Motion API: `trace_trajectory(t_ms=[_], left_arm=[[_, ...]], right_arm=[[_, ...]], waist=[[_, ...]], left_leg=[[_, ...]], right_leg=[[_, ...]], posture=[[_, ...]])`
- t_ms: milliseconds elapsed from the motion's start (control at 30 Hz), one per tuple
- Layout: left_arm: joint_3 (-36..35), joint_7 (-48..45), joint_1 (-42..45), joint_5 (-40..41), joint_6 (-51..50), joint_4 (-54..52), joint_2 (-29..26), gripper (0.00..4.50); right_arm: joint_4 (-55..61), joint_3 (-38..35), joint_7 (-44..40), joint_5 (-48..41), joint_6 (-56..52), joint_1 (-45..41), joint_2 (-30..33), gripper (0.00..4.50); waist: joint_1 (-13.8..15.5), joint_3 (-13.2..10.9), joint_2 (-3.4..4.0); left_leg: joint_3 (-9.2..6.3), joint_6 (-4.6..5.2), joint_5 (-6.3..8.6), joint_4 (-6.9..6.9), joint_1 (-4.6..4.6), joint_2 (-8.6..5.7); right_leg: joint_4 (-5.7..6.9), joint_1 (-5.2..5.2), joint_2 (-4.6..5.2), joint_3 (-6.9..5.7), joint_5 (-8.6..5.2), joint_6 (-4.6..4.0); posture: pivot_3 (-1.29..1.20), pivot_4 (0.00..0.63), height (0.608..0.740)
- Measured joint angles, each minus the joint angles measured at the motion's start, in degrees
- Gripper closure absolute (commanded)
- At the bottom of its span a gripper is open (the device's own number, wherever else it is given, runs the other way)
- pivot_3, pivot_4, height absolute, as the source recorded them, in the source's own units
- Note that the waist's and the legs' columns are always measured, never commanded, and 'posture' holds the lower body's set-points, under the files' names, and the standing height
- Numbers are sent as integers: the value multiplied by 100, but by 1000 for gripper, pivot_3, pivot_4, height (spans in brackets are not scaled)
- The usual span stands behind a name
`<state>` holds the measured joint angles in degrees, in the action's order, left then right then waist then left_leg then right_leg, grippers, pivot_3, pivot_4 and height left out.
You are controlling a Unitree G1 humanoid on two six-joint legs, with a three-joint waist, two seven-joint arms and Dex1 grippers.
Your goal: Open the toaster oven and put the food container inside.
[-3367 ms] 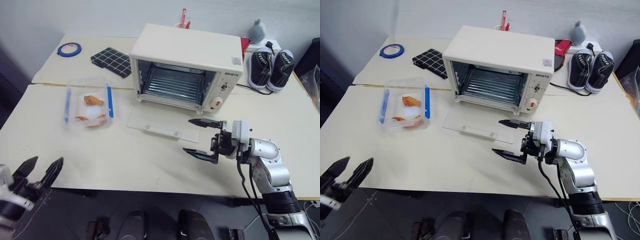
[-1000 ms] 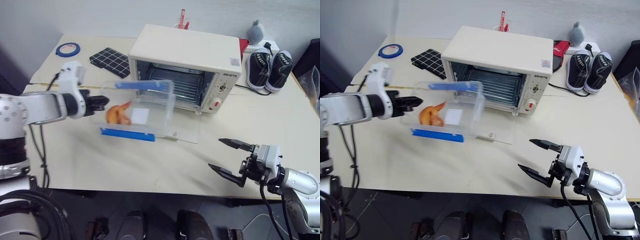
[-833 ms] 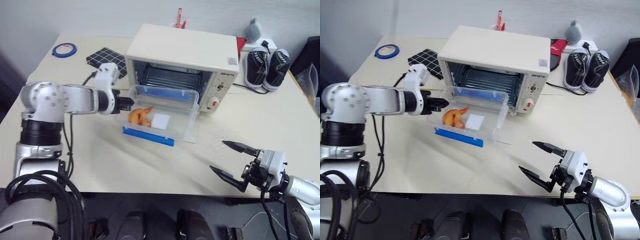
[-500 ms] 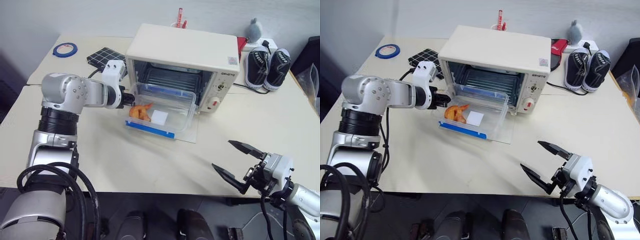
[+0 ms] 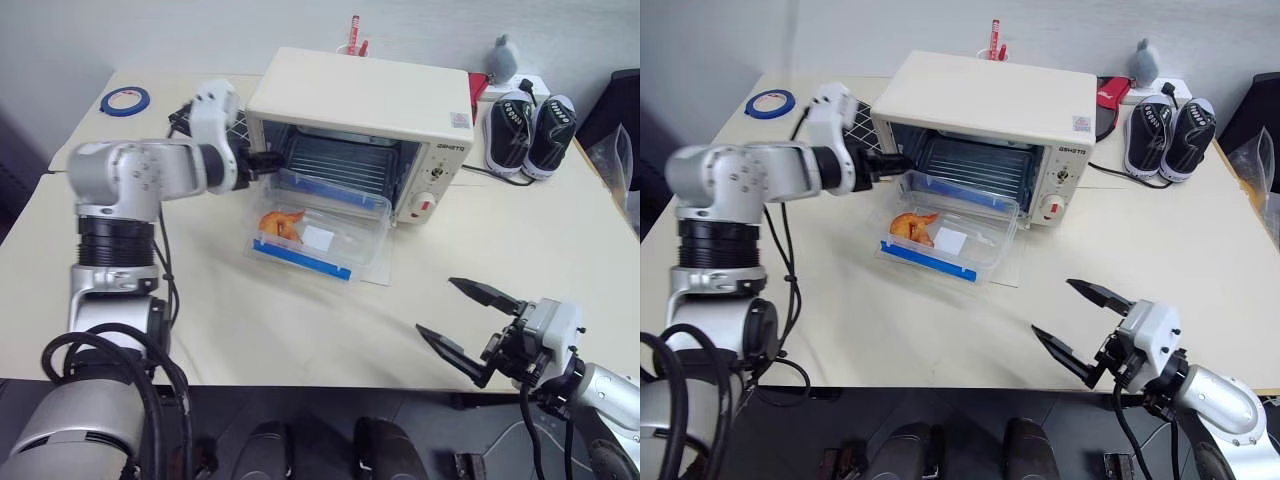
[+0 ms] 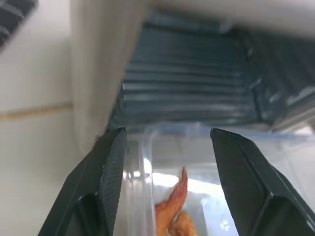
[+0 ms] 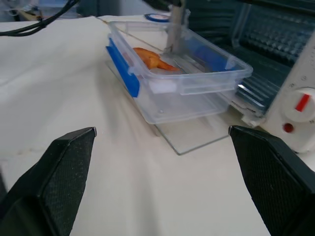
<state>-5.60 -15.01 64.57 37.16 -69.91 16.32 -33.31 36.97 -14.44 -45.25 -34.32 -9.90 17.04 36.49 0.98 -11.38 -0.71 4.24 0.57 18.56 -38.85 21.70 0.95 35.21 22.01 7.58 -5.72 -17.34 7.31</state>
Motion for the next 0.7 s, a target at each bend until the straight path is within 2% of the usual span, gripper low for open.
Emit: trace_trajectory(t_ms=[33, 133, 167, 233, 367, 400, 433, 567, 700], left_arm=[[-3, -553, -190, 101, 24, -77, -350, 1578], [65, -1863, -884, 74, 593, -212, -962, 2125], [116, -2662, -1395, -19, 1328, -299, -1308, 2441], [140, -3707, -2123, -257, 2356, -266, -1596, 3045], [498, -5100, -3112, -865, 4174, -291, -1741, 4275], [555, -5259, -3292, -957, 4412, -354, -1708, 4491], [601, -5353, -3403, -994, 4548, -459, -1604, 4500], [731, -5174, -3339, -1102, 4805, -724, -891, 4500], [853, -4604, -3033, -1469, 4825, -597, -372, 4500]], right_arm=[[110, 107, 39, -103, -260, -54, 109, 598], [185, 370, 145, -160, -731, -225, 189, 1476], [188, 645, 201, -95, -903, -500, 209, 1835], [187, 1104, 298, 71, -1106, -860, 177, 2512], [-124, 1918, 430, 599, -1307, -1560, 61, 3854], [-352, 2090, 462, 855, -1231, -1760, -28, 4184], [-612, 2212, 489, 1077, -1123, -1980, -159, 4484], [-1466, 2588, 527, 1635, -710, -2836, -625, 4484], [-2164, 2684, 424, 1897, -483, -3348, -763, 4484]], waist=[[-27, 1, 1], [-19, 0, 2], [-50, 2, 1], [-79, 1, 1], [3, 2, 0], [29, 5, -6], [40, 6, -9], [51, 6, -9], [27, 6, -9]], left_leg=[[2, 0, 0, 3, -1, 0], [5, 0, 0, -1, -2, -1], [15, -1, 1, 0, -7, 1], [19, -2, 2, -2, -6, 11], [20, 4, 2, -25, 59, 22], [23, 7, 3, -29, 64, 17], [27, 11, 3, -32, 67, 0], [24, 29, -7, -33, 72, -3], [27, 29, -7, -33, 72, -15]], right_leg=[[3, 2, 1, 3, -1, -2], [10, 5, 6, 5, -4, -8], [9, 7, 4, 9, -5, -8], [15, 16, 6, 12, -10, -17], [35, 67, 12, 7, -12, -22], [34, 71, 11, 7, -10, -20], [33, 70, 13, 7, -9, -18], [41, 68, 36, -2, -4, -9], [42, 68, 31, -9, -3, -6]], posture=[[0, 150, 740], [0, 150, 740], [0, 150, 740], [0, 150, 740], [0, 150, 740], [0, 150, 740], [0, 150, 740], [0, 150, 740], [0, 150, 740]])
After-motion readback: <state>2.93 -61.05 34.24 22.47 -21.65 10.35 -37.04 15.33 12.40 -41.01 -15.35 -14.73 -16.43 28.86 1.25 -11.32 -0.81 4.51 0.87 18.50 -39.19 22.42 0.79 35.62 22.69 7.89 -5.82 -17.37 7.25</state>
